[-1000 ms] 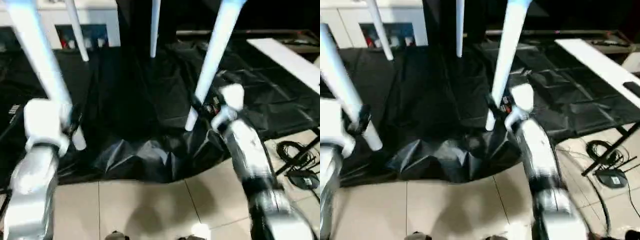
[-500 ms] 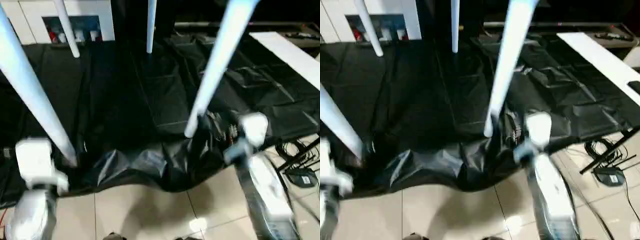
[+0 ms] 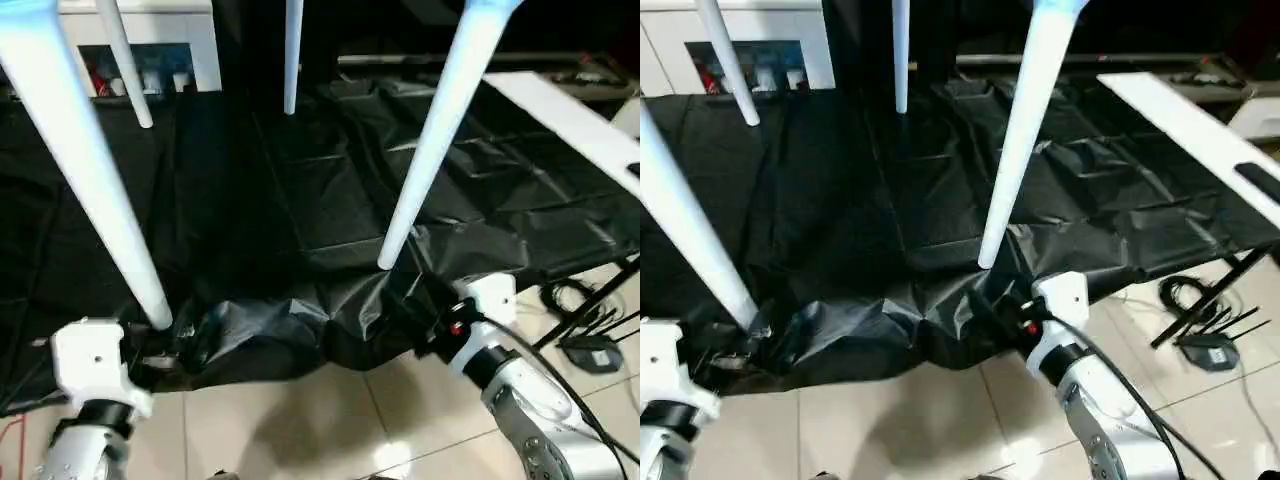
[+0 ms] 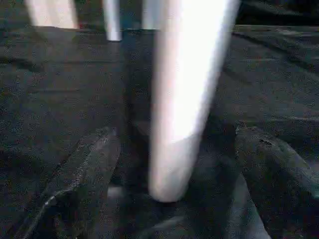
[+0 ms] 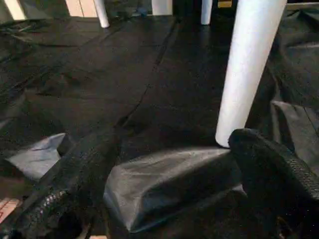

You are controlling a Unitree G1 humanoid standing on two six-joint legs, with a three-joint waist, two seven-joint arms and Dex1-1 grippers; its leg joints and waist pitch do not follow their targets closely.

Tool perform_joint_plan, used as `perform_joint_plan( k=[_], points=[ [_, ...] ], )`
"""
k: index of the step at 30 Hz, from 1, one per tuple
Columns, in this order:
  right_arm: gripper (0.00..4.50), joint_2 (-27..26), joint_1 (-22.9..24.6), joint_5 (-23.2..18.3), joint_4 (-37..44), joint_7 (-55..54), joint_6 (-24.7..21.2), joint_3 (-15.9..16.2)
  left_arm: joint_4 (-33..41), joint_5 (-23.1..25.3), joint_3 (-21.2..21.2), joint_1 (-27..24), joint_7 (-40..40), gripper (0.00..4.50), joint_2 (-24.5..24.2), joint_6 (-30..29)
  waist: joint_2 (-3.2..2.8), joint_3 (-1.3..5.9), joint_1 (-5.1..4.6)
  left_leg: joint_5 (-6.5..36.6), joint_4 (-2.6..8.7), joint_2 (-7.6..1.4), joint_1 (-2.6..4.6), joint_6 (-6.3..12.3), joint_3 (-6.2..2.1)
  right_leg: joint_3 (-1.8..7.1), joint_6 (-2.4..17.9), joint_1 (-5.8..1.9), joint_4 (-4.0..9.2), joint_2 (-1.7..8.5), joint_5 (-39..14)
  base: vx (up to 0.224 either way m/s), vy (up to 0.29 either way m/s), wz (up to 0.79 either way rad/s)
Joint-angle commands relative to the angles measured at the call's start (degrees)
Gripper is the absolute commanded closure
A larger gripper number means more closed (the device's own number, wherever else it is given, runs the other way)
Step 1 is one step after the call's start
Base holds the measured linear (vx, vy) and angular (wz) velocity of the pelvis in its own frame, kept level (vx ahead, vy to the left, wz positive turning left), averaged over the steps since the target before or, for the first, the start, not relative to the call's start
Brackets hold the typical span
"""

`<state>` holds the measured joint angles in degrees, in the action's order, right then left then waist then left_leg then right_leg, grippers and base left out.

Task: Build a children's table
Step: Flip table

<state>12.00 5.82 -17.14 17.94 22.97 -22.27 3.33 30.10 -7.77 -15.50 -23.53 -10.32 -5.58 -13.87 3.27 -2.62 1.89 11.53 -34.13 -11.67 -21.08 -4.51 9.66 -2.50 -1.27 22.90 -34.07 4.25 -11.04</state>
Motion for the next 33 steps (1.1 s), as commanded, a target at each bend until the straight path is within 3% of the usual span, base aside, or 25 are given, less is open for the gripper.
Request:
perform_joint_plan(
  k=[1,8,9,10,15,17,23,24,25,26,27,28,29,30,31,32,33],
  points=[
    [0.50,0.85,-0.79,0.19,0.83,0.10,-1.34,0.38,-0.59,0.66,-1.10,0.47,1.26,0.37,-0.64,-0.34,-0.66,1.66,-0.09,24.58,5.25,-1.15,0.42,-2.02,-0.93,1.96,-0.13,-0.60,5.74,2.06,-26.98,0.000,0.000,0.00],
    [0.50,1.94,-1.09,-0.15,2.25,0.57,-3.27,0.62,-3.21,0.71,-3.11,2.47,2.07,0.37,-2.43,-0.93,-1.00,2.20,0.10,22.36,5.29,-1.29,0.41,-2.17,-0.87,2.05,1.92,-1.06,4.80,1.82,-18.59,0.000,0.000,0.00],
    [0.50,2.20,-1.22,-0.31,2.26,1.08,-3.39,0.82,-3.35,0.38,-3.19,2.67,1.84,0.37,-2.55,-1.02,-1.27,2.22,0.11,22.16,5.31,-1.30,0.41,-2.23,-0.87,2.08,2.23,-1.10,4.70,1.82,-17.66,0.000,0.000,0.00],
    [0.50,2.32,-1.27,-0.46,2.25,1.38,-3.49,0.91,-3.37,-0.05,-3.25,2.71,1.64,0.37,-2.49,-1.10,-1.04,2.35,0.06,21.55,5.23,-1.35,0.39,-2.14,-0.81,2.06,2.77,-1.26,4.51,1.83,-15.99,0.000,0.000,0.00],
    [0.50,3.31,-2.45,2.09,-0.34,-0.31,-5.19,1.55,-0.11,-3.62,1.09,-1.05,-4.60,0.37,-2.69,0.93,-1.31,2.50,0.38,19.07,5.16,-1.41,0.24,-2.05,-0.68,2.19,4.94,-1.51,4.07,1.92,-12.17,0.000,0.000,0.00],
    [0.50,3.02,-2.27,1.43,-1.31,1.73,-1.29,1.44,0.08,-3.17,3.27,-2.19,-6.52,0.37,-3.26,3.68,-1.21,2.40,0.48,19.90,5.21,-1.45,0.26,-1.80,-0.57,2.18,5.07,-1.47,4.27,1.98,-12.52,0.000,0.000,0.00],
    [0.50,3.26,-3.10,3.12,-3.85,3.04,3.28,2.93,-2.28,0.73,3.59,-1.00,-5.13,0.37,-4.56,6.30,-1.22,2.11,0.51,23.12,5.23,-1.30,0.39,-1.68,-0.65,2.19,3.64,-1.25,4.84,2.03,-18.94,0.000,0.000,0.00],
    [0.50,3.15,-3.30,3.30,-4.26,3.02,3.27,3.14,-2.37,1.75,3.59,-0.78,-4.65,0.37,-4.83,6.95,-0.86,1.91,0.90,22.73,6.17,-0.74,-1.58,0.26,-2.16,0.65,3.55,-3.00,4.22,2.80,-19.01,0.000,0.000,0.00],
    [0.50,2.86,-3.51,3.57,-4.95,2.98,3.60,3.36,-2.58,2.70,3.55,-0.59,-4.08,0.37,-4.99,7.43,-1.78,1.85,0.56,25.06,6.89,-0.61,-2.36,0.70,-4.08,-1.52,3.50,-3.78,4.05,2.53,-20.00,0.000,0.000,0.00],
    [0.50,2.98,-3.58,4.42,-5.49,3.18,4.76,3.98,-3.08,2.36,3.31,-0.40,-4.25,0.37,-4.94,7.83,-2.60,1.99,-0.24,27.73,6.81,-1.11,-2.07,-0.01,-6.23,-2.80,5.80,-3.98,3.75,1.90,-16.39,-0.028,-0.030,0.40],
    [0.50,3.03,-3.62,4.63,-5.75,3.38,5.09,4.24,-3.29,2.42,3.19,-0.35,-4.15,0.37,-5.04,7.67,-3.23,1.73,-0.42,29.64,7.28,-1.68,-1.88,0.04,-7.60,-3.42,7.75,-4.07,3.42,1.38,-14.73,0.011,-0.058,0.53],
    [0.50,3.05,-3.70,4.92,-6.60,4.05,5.76,4.81,-3.88,2.83,2.87,-0.24,-3.67,0.37,-5.40,7.34,-3.90,1.41,-1.26,32.75,8.86,-3.45,-1.46,2.02,-10.87,-4.13,11.58,-4.24,1.43,0.16,-11.95,0.011,-0.058,0.53],
    [0.50,3.01,-3.77,5.02,-7.26,4.51,6.15,5.17,-4.47,2.36,2.19,-0.09,-3.28,0.37,-5.22,7.44,-4.55,1.37,-1.11,33.35,9.41,-3.93,-0.77,3.27,-12.41,-4.31,13.56,-3.95,-0.05,-0.45,-11.31,0.036,-0.110,0.58],
    [0.50,3.00,-3.95,5.04,-8.01,5.33,6.62,5.75,-5.03,1.99,0.84,0.00,-1.97,0.37,-5.04,5.80,-5.01,1.03,-1.39,33.90,10.42,-4.64,-0.21,5.56,-15.22,-4.04,15.92,-3.21,-3.07,-1.17,-11.72,0.018,-0.164,0.67],
    [0.50,2.95,-4.10,5.07,-8.41,5.70,6.89,6.07,-5.43,1.90,0.08,0.06,-1.16,0.37,-5.08,4.28,-4.49,0.96,-0.86,33.21,10.80,-3.13,-0.78,6.92,-16.06,-2.84,17.12,-3.30,-4.13,-1.19,-12.97,0.018,-0.164,0.67],
    [0.50,2.92,-4.16,5.06,-8.57,5.84,6.99,6.19,-5.57,1.97,-0.17,0.07,-0.81,0.37,-5.17,3.52,-3.80,0.93,-0.35,31.74,10.81,-0.70,-2.33,6.55,-16.17,-1.71,19.37,-4.03,-3.54,-0.80,-15.22,-0.017,-0.216,0.72],
    [0.50,2.20,-4.29,3.88,-8.93,6.04,6.41,5.75,-6.27,1.44,-1.13,0.18,-0.39,0.37,-5.02,3.72,-1.44,0.90,-0.69,27.50,7.13,-1.86,-0.26,6.28,-12.30,0.46,21.86,-2.73,0.51,1.50,-18.28,-0.033,-0.272,0.54]
  ],
)
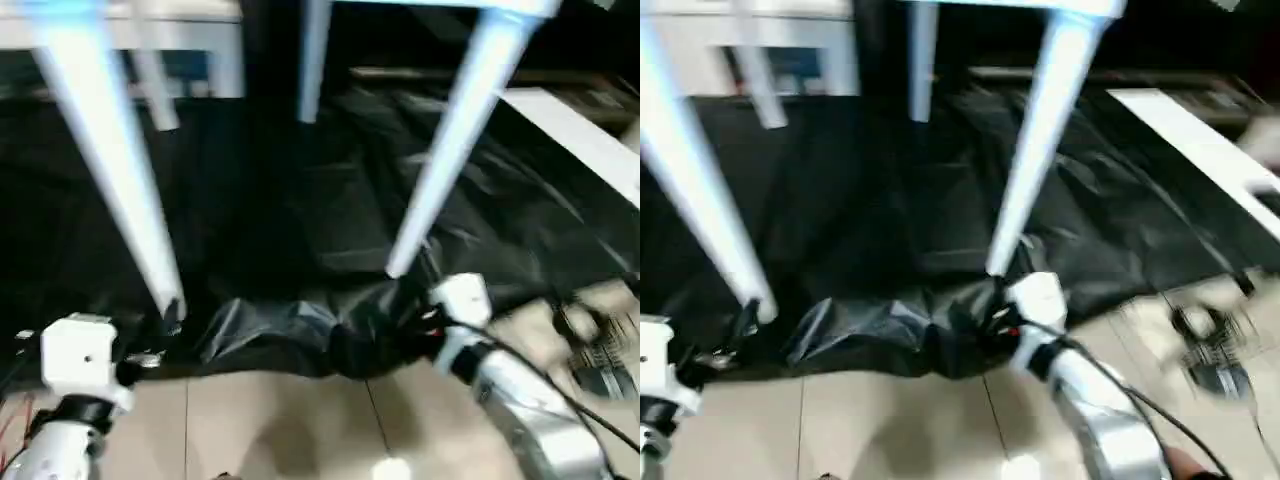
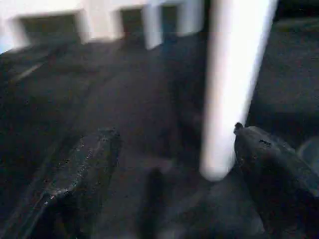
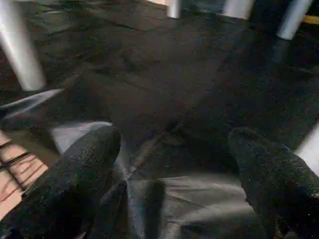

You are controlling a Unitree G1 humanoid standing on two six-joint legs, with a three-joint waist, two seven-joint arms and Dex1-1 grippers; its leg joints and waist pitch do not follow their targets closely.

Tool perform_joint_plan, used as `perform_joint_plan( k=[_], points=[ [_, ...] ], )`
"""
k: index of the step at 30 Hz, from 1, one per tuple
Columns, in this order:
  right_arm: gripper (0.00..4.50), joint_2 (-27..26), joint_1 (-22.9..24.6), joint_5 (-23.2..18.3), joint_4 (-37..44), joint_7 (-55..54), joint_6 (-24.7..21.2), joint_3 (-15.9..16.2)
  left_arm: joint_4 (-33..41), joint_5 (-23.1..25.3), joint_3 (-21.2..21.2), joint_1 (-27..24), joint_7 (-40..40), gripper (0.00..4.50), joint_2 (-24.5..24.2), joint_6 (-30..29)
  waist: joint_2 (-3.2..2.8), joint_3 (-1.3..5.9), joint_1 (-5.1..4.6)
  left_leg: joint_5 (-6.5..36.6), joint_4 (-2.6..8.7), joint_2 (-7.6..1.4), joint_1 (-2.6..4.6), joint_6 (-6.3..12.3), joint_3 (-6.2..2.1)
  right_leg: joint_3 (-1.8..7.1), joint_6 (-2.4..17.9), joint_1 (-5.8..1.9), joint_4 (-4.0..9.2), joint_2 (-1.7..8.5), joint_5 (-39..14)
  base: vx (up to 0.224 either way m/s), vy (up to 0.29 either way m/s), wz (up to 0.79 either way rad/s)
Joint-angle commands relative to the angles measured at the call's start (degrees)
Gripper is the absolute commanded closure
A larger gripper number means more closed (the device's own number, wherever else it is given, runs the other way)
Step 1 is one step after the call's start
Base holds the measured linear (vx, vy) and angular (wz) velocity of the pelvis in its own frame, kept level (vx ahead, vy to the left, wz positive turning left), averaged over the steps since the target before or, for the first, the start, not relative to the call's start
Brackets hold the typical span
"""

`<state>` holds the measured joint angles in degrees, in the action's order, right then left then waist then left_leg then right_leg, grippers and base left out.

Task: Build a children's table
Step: Flip table

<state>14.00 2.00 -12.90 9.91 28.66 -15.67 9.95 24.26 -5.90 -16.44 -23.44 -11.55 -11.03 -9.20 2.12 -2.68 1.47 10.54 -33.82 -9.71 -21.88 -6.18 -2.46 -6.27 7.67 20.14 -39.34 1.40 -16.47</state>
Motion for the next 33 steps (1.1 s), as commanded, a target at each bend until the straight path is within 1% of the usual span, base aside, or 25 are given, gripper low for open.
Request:
perform_joint_plan(
  k=[1,2,3,4,5,6,7,8,9,10,11,12,13,14,15,16,17,19,20,23,26,28,31,32,33],
  points=[
    [0.50,-0.17,-0.94,-1.05,-1.39,0.29,-0.66,-1.24,-1.07,-0.61,-1.20,-0.02,1.26,0.37,0.46,-0.69,0.86,0.53,0.89,24.49,0.70,0.94,0.86,6.00,4.07,5.42,15.18,1.37,11.23,5.70,-21.24,-0.033,-0.272,0.54],
    [0.50,-0.30,-1.62,-1.14,-2.00,0.37,-0.47,-1.36,-1.57,-0.42,-2.18,-0.21,1.59,0.37,0.28,0.20,2.10,0.27,2.53,18.26,-10.79,4.89,3.69,7.23,9.33,4.55,14.34,4.27,15.92,7.46,-31.47,-0.042,-0.263,0.16],
    [0.50,-0.47,-2.12,-1.24,-2.51,0.49,-0.22,-1.46,-1.81,-0.18,-2.66,-0.30,1.58,0.37,-0.01,0.98,2.37,0.39,3.48,10.19,-8.66,2.60,-0.60,6.35,8.77,9.66,-0.35,-0.65,13.74,9.85,-44.14,0.011,-0.214,0.01],
    [0.50,-0.76,-2.80,-1.20,-3.33,0.38,0.16,-1.70,-1.59,0.09,-3.18,-0.56,1.63,0.37,-0.38,0.88,3.14,0.43,5.87,7.69,-6.11,2.06,-1.10,6.12,8.31,11.82,-14.94,-2.34,13.07,10.86,-44.89,0.011,-0.214,0.01],
    [0.50,-0.98,-3.16,-1.22,-3.91,0.25,0.37,-1.87,-1.51,-0.06,-3.38,-0.53,1.59,0.37,-0.49,0.73,3.90,1.19,7.29,10.53,-5.18,1.31,0.20,8.93,7.53,15.17,-16.46,-2.84,12.11,12.89,-36.49,0.022,-0.173,0.18],
    [0.50,-1.18,-3.49,-1.22,-4.50,0.08,0.55,-2.03,-1.53,-0.39,-3.50,-0.38,1.52,0.37,-0.53,0.58,2.73,1.77,8.88,10.71,-6.67,1.37,0.14,9.54,5.73,17.78,-10.19,-4.15,12.02,16.18,-25.66,-0.023,-0.128,0.28],
    [0.50,-1.39,-3.65,-0.99,-5.23,-0.38,0.77,-2.17,-1.32,0.30,-3.17,-0.51,1.16,0.37,-1.15,0.86,3.05,1.53,9.19,10.56,-7.70,1.85,-0.20,8.78,5.34,18.40,-7.21,-4.07,12.02,16.02,-20.32,-0.023,-0.128,0.28],
    [0.50,-1.87,-3.50,-0.75,-6.43,-0.94,1.69,-2.38,-0.90,1.22,-1.77,-0.79,-0.07,0.37,-2.20,1.23,3.15,0.65,9.62,9.13,-7.56,1.80,0.40,6.36,4.48,16.69,-0.32,-3.56,11.90,14.39,-13.09,-0.009,-0.081,0.22],
    [0.50,-2.01,-3.40,-0.70,-6.73,-1.03,2.00,-2.44,-0.78,1.45,-1.31,-0.87,-0.45,0.37,-2.46,1.31,3.00,0.33,9.64,7.94,-6.77,1.86,0.79,5.45,4.48,15.12,2.55,-3.32,11.84,12.67,-10.47,0.000,0.000,0.00],
    [0.50,-2.49,-3.13,-0.55,-7.81,-1.44,2.99,-2.77,-0.92,2.12,0.12,-0.82,-1.34,0.37,-3.00,1.55,2.81,0.37,9.97,4.33,-3.68,2.91,2.19,4.81,5.63,11.50,4.41,-2.84,11.62,7.32,-6.81,0.000,0.000,0.00],
    [0.50,-2.91,-2.80,-0.38,-8.18,-2.34,3.32,-3.20,-1.07,2.66,1.04,-0.59,-1.53,0.37,-3.15,1.38,1.27,0.40,10.28,5.31,-0.10,0.83,5.13,7.40,6.34,9.97,3.45,-0.88,12.12,5.28,-10.42,-0.033,0.022,0.32],
    [0.50,-3.62,-2.50,-0.34,-8.67,-3.77,3.19,-3.85,-1.91,3.85,1.90,-0.08,-1.45,0.37,-3.62,1.41,-0.48,0.56,10.14,7.09,1.59,-0.51,6.44,8.22,6.73,8.44,2.47,-0.10,12.28,3.99,-13.46,-0.079,0.079,0.35],
    [0.50,-4.27,-2.09,-0.18,-8.96,-5.23,3.31,-4.49,-2.62,4.24,2.59,0.57,-1.72,0.37,-3.93,1.38,-1.65,0.73,8.92,16.60,5.37,-7.28,6.67,9.35,4.94,7.18,0.09,0.96,8.80,2.66,-10.97,-0.079,0.079,0.35],
    [0.50,-4.49,-2.02,-0.20,-9.08,-5.59,3.44,-4.72,-2.95,4.06,2.74,0.89,-1.96,0.37,-3.97,1.39,-1.76,1.07,8.56,20.71,6.70,-9.81,6.28,9.18,4.54,6.76,-0.41,0.45,7.28,3.57,-8.37,-0.060,0.086,0.30],
    [0.50,-5.31,-1.54,-0.33,-9.03,-6.95,3.94,-5.68,-4.70,4.04,3.54,2.44,-2.73,0.37,-4.40,1.67,-2.77,0.81,8.30,29.36,7.62,-9.75,5.67,6.85,6.08,6.81,-0.07,0.62,6.49,4.81,-6.50,-0.013,0.062,0.28],
    [0.50,-5.96,-1.19,-0.51,-8.60,-7.98,4.46,-6.63,-6.86,4.77,4.49,4.38,-3.27,0.37,-5.07,2.08,-2.38,0.66,7.95,32.93,6.29,-6.50,6.08,4.25,8.33,7.66,-0.11,1.02,8.97,5.61,-10.90,-0.013,0.062,0.28],
    [0.50,-5.99,-1.36,-0.45,-8.15,-8.31,5.12,-7.17,-7.93,4.50,5.21,5.91,-4.22,0.37,-5.33,2.33,-1.68,0.32,7.90,31.96,5.25,-4.08,6.14,2.28,9.34,8.57,-1.30,1.02,10.65,6.79,-20.25,-0.021,0.056,0.12],
    [0.50,-5.93,-2.79,-1.08,-7.93,-8.84,6.66,-9.16,-10.28,4.26,6.48,10.34,-4.15,0.37,-5.10,1.96,-0.94,1.00,7.33,22.46,5.34,-4.02,4.53,2.13,9.18,9.02,-3.83,-0.17,10.42,7.12,-22.72,-0.028,0.057,0.01],
    [0.50,-5.93,-2.79,-1.08,-7.93,-8.84,6.66,-9.16,-10.28,4.26,6.48,10.34,-4.15,0.37,-5.10,1.96,-0.94,1.00,7.33,22.46,5.34,-4.02,4.53,2.13,9.18,9.02,-3.83,-0.17,10.42,7.12,-22.72,0.000,0.000,0.00],
    [0.50,-5.24,-2.07,-1.66,-2.92,-11.40,4.87,-12.11,-8.24,3.46,7.47,14.80,-1.62,0.37,-2.62,0.50,-1.06,1.91,5.75,14.82,4.83,-4.48,3.61,2.05,9.53,8.41,-1.17,-0.53,8.67,6.59,-6.86,0.000,0.000,0.00],
    [0.50,-4.94,-1.47,-0.97,-1.23,-12.25,3.74,-12.18,-7.22,-0.55,5.86,16.90,0.89,0.37,0.86,-2.08,-0.78,2.18,4.02,11.14,4.09,-3.98,2.72,2.81,9.89,8.14,0.38,-1.30,8.03,6.70,-0.87,0.000,0.000,0.00],
    [0.50,-3.86,0.55,0.52,-0.36,-11.49,3.13,-10.58,-6.59,-3.26,4.92,15.28,1.37,0.37,2.82,-2.80,-0.86,2.29,3.09,8.59,3.65,-3.67,2.09,3.51,10.01,8.18,1.27,-1.70,7.95,6.54,2.51,0.000,0.000,0.00],
    [0.50,-1.62,3.04,-1.35,1.63,-6.82,1.88,-9.23,-4.49,-4.92,6.14,8.75,-0.55,0.37,4.12,-1.08,0.94,2.88,1.77,3.02,2.89,-3.16,1.03,6.56,10.02,7.96,1.41,-2.84,6.99,6.25,11.66,0.000,0.000,0.00],
    [0.50,-1.62,3.04,-1.35,1.63,-6.82,1.88,-9.23,-4.49,-4.92,6.14,8.75,-0.55,0.37,4.12,-1.08,0.37,2.60,1.28,3.37,2.90,-3.22,0.97,7.66,10.05,7.86,1.58,-2.43,7.22,6.24,12.05,0.000,0.000,0.00],
    [0.50,-1.23,3.00,-2.07,1.29,-5.88,1.66,-9.36,-3.51,-5.42,6.61,7.47,-1.21,0.37,4.30,-0.70,1.03,2.62,1.15,4.27,2.81,-3.29,1.26,8.07,10.19,7.78,1.46,-2.27,7.53,6.12,10.93,0.000,0.000,0.00]
  ],
)
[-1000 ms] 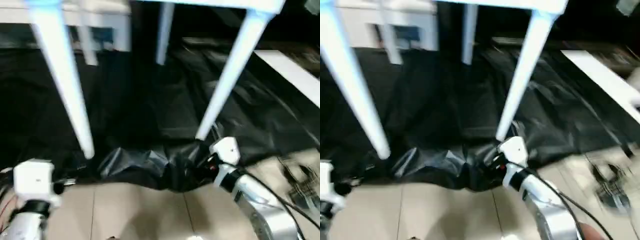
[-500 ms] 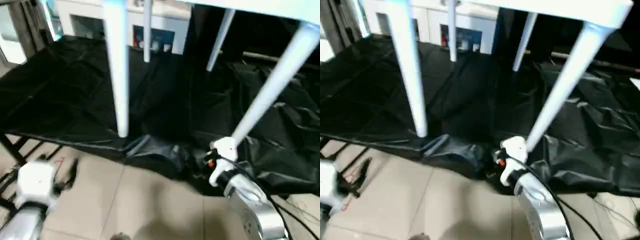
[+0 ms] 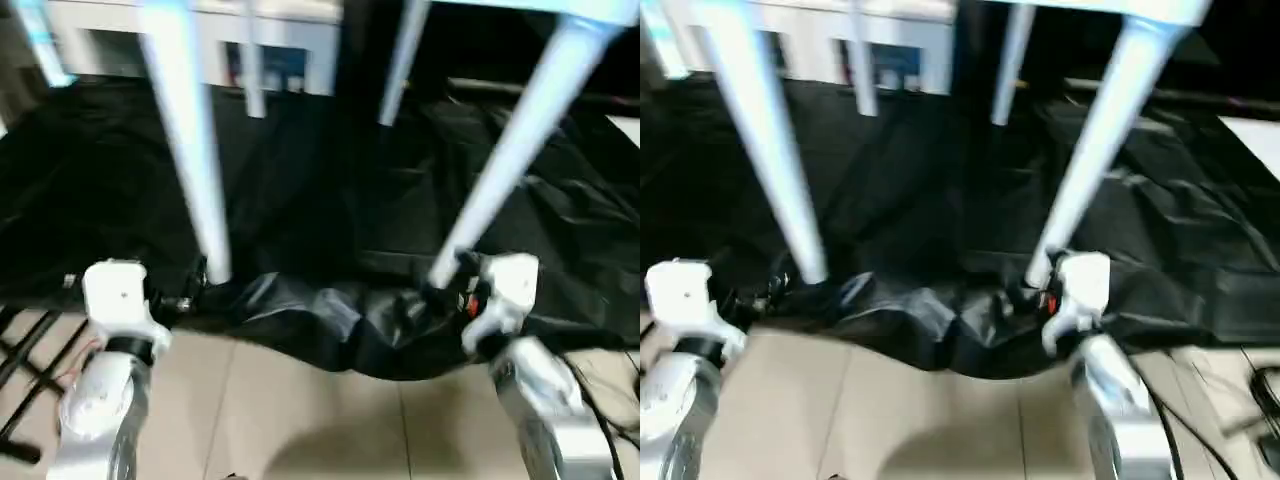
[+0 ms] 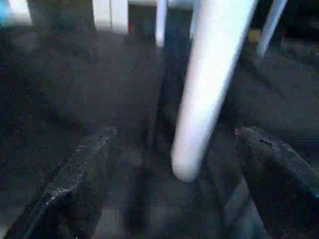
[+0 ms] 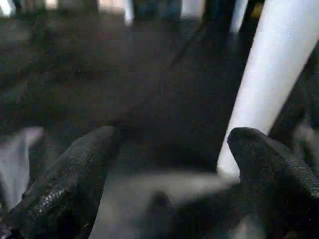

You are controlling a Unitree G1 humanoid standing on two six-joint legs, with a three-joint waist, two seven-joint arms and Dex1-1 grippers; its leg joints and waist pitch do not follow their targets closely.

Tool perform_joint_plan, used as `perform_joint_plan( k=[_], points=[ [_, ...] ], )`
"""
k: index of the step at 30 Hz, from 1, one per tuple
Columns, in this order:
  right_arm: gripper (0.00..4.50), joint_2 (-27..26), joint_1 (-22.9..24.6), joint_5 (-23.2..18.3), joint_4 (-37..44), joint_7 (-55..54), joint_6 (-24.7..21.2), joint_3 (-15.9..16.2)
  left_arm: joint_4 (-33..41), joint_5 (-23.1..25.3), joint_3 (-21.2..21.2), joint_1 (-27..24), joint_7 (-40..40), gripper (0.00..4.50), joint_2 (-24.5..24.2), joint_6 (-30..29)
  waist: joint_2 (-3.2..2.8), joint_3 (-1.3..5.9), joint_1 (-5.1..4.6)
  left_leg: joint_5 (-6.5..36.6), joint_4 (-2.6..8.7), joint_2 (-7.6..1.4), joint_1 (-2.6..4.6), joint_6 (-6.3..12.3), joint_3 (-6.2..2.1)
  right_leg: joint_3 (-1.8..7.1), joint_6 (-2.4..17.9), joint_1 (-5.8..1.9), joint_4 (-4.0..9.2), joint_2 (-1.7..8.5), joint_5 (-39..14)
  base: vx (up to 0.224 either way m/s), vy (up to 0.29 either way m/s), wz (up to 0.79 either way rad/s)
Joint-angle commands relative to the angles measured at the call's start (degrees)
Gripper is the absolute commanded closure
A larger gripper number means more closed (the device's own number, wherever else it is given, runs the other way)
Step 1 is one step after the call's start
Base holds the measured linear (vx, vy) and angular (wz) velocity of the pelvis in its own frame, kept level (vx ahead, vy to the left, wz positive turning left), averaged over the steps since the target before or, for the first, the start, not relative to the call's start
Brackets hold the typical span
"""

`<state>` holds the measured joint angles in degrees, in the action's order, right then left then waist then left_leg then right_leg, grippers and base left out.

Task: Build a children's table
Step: Flip table

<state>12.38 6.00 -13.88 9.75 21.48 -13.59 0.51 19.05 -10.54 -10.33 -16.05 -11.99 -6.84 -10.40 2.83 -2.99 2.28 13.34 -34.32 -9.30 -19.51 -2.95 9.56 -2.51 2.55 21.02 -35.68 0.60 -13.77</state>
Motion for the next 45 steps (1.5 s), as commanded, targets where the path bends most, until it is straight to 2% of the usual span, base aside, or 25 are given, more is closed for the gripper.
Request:
perform_joint_plan(
  k=[1,2,3,4,5,6,7,8,9,12,13,14,15,16,21,30,45],
  points=[
    [0.50,0.35,-1.18,-1.02,0.98,1.23,-0.31,-0.02,2.37,-1.22,0.50,-0.63,-1.39,0.37,0.08,0.69,0.53,2.79,0.19,2.58,3.45,-3.99,-0.95,5.37,-1.89,3.88,6.77,-2.93,4.04,6.99,5.33,0.000,0.000,0.00],
    [0.50,0.07,-1.45,-1.17,0.51,0.76,-0.45,-0.52,2.96,-1.52,0.74,-1.16,-2.06,0.37,-0.15,0.58,0.16,2.34,0.25,4.40,3.71,-4.23,-0.60,5.22,-1.81,3.81,6.99,-2.31,4.55,6.97,0.85,0.000,0.000,0.00],
    [0.50,-0.44,-1.50,-1.42,0.19,0.29,-0.53,-0.92,2.81,-0.54,0.91,-1.65,-2.66,0.37,-0.92,1.15,0.65,2.08,0.14,5.77,3.86,-4.38,-0.53,5.00,-1.75,3.77,6.90,-2.16,4.86,7.03,-2.10,0.000,0.000,0.00],
    [0.50,-0.79,-1.49,-1.59,0.06,-0.02,-0.54,-1.16,2.59,0.27,1.02,-1.91,-3.04,0.37,-1.49,1.58,0.31,1.89,0.22,7.78,4.06,-4.53,-0.27,4.14,-1.81,3.79,6.38,-1.89,5.12,7.05,-6.98,0.000,0.000,0.00],
    [0.50,-0.95,-1.27,-1.67,0.22,-0.13,-0.62,-1.10,2.49,0.49,0.91,-2.12,-3.11,0.37,-1.60,1.87,-0.23,1.77,0.30,8.97,4.19,-4.66,-0.06,3.32,-1.90,3.94,5.69,-1.69,5.37,7.15,-9.63,0.000,0.000,0.00],
    [0.50,-1.32,-0.11,-1.79,1.31,-0.52,-1.31,-0.55,2.70,0.56,0.58,-3.01,-3.23,0.37,-1.72,2.35,0.26,1.75,0.14,9.25,4.23,-4.66,-0.15,3.13,-1.87,3.92,5.31,-1.71,5.54,7.00,-10.21,0.000,0.000,0.00],
    [0.50,-1.33,0.46,-1.78,1.95,-0.68,-1.73,-0.21,3.06,0.15,0.48,-3.38,-3.19,0.37,-1.58,2.23,0.16,1.71,0.24,9.87,4.50,-4.87,-0.09,2.44,-2.02,3.96,4.94,-1.72,5.45,7.13,-10.74,0.000,0.000,0.00],
    [0.50,-1.28,1.16,-1.74,2.53,-0.59,-2.01,0.27,3.27,-0.21,0.49,-4.05,-3.35,0.37,-1.68,2.48,0.98,1.96,0.25,9.56,4.44,-4.93,-0.07,2.05,-2.02,3.93,4.71,-1.91,5.33,7.14,-10.01,0.000,0.000,0.00],
    [0.50,-1.27,1.78,-1.69,3.02,-0.46,-2.12,0.71,3.45,-0.43,0.48,-4.72,-3.61,0.37,-1.91,2.81,0.69,1.99,0.39,8.92,4.49,-4.89,-0.14,1.99,-2.13,3.96,4.72,-1.97,5.12,7.23,-9.15,0.000,0.000,0.00],
    [0.50,-1.65,3.20,-0.59,3.35,-0.60,-1.21,1.51,4.37,-1.24,0.25,-7.16,-4.66,0.37,-2.38,3.97,0.80,1.99,0.52,9.18,4.49,-4.81,-0.21,1.75,-2.05,4.09,4.48,-1.81,5.25,7.35,-8.47,0.000,0.000,0.00],
    [0.50,-1.55,3.35,-0.31,3.07,-0.31,-0.75,1.65,4.70,-1.57,0.24,-7.47,-4.56,0.37,-2.16,3.70,0.40,1.93,0.51,9.59,4.60,-4.85,-0.24,1.58,-2.12,4.11,4.56,-1.77,5.21,7.37,-8.50,0.000,0.000,0.00],
    [0.50,-1.14,3.28,0.06,2.79,0.03,-0.69,1.94,4.78,-1.51,0.60,-7.66,-4.70,0.37,-2.27,3.70,0.74,1.90,0.40,10.34,4.59,-4.86,-0.19,1.40,-2.08,4.06,4.58,-1.76,5.29,7.27,-8.87,0.000,0.000,0.00],
    [0.50,-0.92,3.15,0.25,2.70,0.10,-0.84,2.05,4.72,-1.33,0.84,-7.65,-4.86,0.37,-2.44,3.78,0.09,1.91,0.54,10.53,4.63,-4.85,-0.13,1.26,-2.18,4.11,4.73,-1.73,5.23,7.36,-8.77,0.000,0.000,0.00],
    [0.50,-0.67,2.99,0.46,2.59,0.17,-1.04,2.17,4.63,-1.10,1.12,-7.62,-5.05,0.37,-2.64,3.88,0.55,1.85,0.40,10.59,4.55,-4.76,-0.26,1.26,-2.06,4.16,4.64,-1.80,5.35,7.24,-8.73,0.000,0.000,0.00],
    [0.50,-0.67,2.99,0.46,2.59,0.17,-1.04,2.17,4.63,-1.10,1.12,-7.62,-5.05,0.37,-2.64,3.88,0.49,1.87,0.56,10.36,4.50,-4.74,-0.15,1.17,-2.05,4.18,4.58,-1.77,5.30,7.25,-8.89,0.000,0.000,0.00],
    [0.50,-0.67,2.99,0.46,2.59,0.17,-1.04,2.17,4.63,-1.10,1.12,-7.62,-5.05,0.37,-2.64,3.88,0.46,2.06,0.54,8.79,4.38,-4.76,-0.18,1.38,-2.04,4.09,5.21,-1.98,4.95,7.25,-5.19,0.000,0.000,0.00],
    [0.50,-0.67,2.99,0.46,2.59,0.17,-1.04,2.17,4.63,-1.10,1.12,-7.62,-5.05,0.37,-2.64,3.88,0.46,2.08,0.59,8.82,4.31,-4.75,-0.09,1.38,-2.01,4.09,5.28,-2.00,4.92,7.27,-5.46,0.000,0.000,0.00]
  ],
)
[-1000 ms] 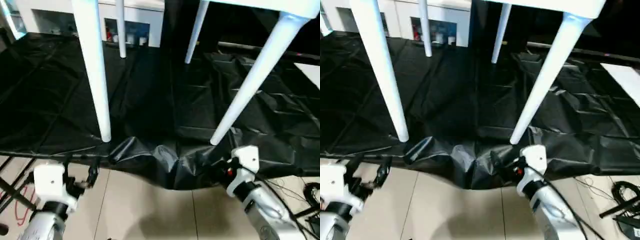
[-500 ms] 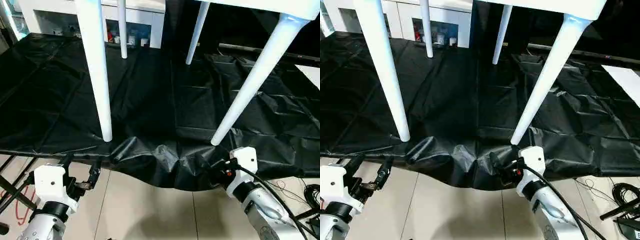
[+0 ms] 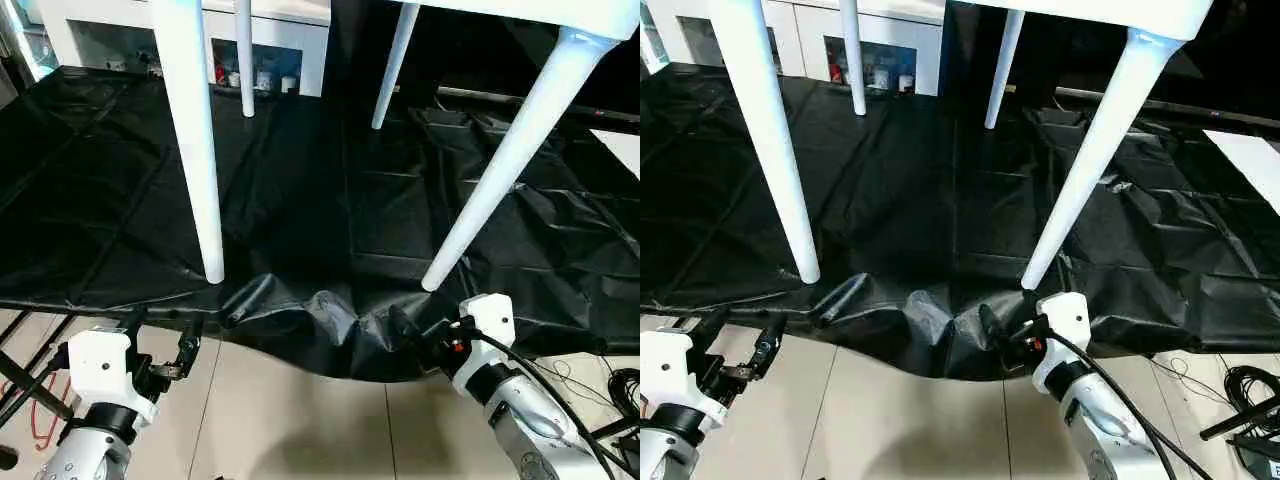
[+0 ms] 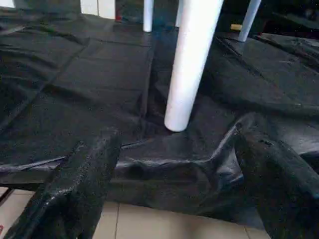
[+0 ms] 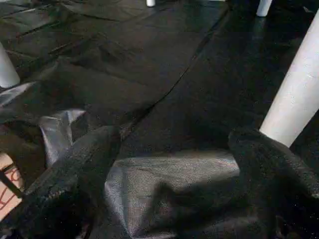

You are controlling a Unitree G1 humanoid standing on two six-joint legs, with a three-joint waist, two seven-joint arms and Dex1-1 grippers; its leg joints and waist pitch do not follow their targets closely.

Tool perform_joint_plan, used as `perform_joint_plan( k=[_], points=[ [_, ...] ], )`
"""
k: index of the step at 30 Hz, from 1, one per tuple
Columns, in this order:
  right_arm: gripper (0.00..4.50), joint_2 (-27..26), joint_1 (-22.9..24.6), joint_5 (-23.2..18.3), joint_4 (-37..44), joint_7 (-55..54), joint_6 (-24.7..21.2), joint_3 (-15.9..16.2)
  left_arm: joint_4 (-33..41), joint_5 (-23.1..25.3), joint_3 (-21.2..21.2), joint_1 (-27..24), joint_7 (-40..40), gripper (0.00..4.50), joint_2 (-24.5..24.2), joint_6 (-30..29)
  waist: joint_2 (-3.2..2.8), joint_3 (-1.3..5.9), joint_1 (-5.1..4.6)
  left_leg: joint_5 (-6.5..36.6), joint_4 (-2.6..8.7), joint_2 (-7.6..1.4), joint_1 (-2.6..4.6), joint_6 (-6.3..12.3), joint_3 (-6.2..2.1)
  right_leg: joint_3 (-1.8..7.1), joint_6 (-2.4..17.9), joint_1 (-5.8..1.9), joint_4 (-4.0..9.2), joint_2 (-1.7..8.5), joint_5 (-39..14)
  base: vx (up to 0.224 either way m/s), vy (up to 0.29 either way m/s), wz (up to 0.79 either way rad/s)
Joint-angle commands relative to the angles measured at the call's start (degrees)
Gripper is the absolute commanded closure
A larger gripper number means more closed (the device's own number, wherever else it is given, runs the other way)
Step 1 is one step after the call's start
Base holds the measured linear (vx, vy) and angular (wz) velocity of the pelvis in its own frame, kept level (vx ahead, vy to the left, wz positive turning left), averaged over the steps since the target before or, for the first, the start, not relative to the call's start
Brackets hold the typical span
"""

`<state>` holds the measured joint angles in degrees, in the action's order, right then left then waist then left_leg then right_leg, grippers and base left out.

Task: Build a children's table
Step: Flip table

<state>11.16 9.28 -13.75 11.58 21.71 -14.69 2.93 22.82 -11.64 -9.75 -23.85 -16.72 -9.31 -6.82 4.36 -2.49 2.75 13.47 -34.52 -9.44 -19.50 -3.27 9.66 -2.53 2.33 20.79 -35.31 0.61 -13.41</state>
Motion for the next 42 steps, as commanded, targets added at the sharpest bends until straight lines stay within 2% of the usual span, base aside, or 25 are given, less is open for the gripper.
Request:
perform_joint_plan(
  k=[1,22,42],
  points=[
    [0.50,0.55,-0.29,0.34,0.76,-0.06,0.06,-0.25,0.87,0.00,0.54,0.18,-0.32,0.37,-0.16,0.30,-1.04,1.63,0.11,8.37,4.46,-4.59,-0.16,1.72,-2.11,4.13,5.55,-1.84,4.50,7.28,-5.31,0.000,0.000,0.00],
    [0.50,0.55,-0.29,0.34,0.76,-0.06,0.06,-0.25,0.87,0.00,0.54,0.18,-0.32,0.37,-0.16,0.30,-1.01,1.71,0.32,7.88,4.40,-4.57,-0.10,1.82,-2.09,4.07,5.70,-1.91,4.35,7.21,-4.23,0.000,0.000,0.00],
    [0.50,0.55,-0.29,0.34,0.76,-0.06,0.06,-0.25,0.87,0.00,0.54,0.18,-0.32,0.37,-0.16,0.30,-1.04,1.66,0.37,8.41,4.43,-4.60,0.01,1.67,-2.11,4.07,5.65,-1.85,4.45,7.25,-5.39,0.000,0.000,0.00]
  ],
)
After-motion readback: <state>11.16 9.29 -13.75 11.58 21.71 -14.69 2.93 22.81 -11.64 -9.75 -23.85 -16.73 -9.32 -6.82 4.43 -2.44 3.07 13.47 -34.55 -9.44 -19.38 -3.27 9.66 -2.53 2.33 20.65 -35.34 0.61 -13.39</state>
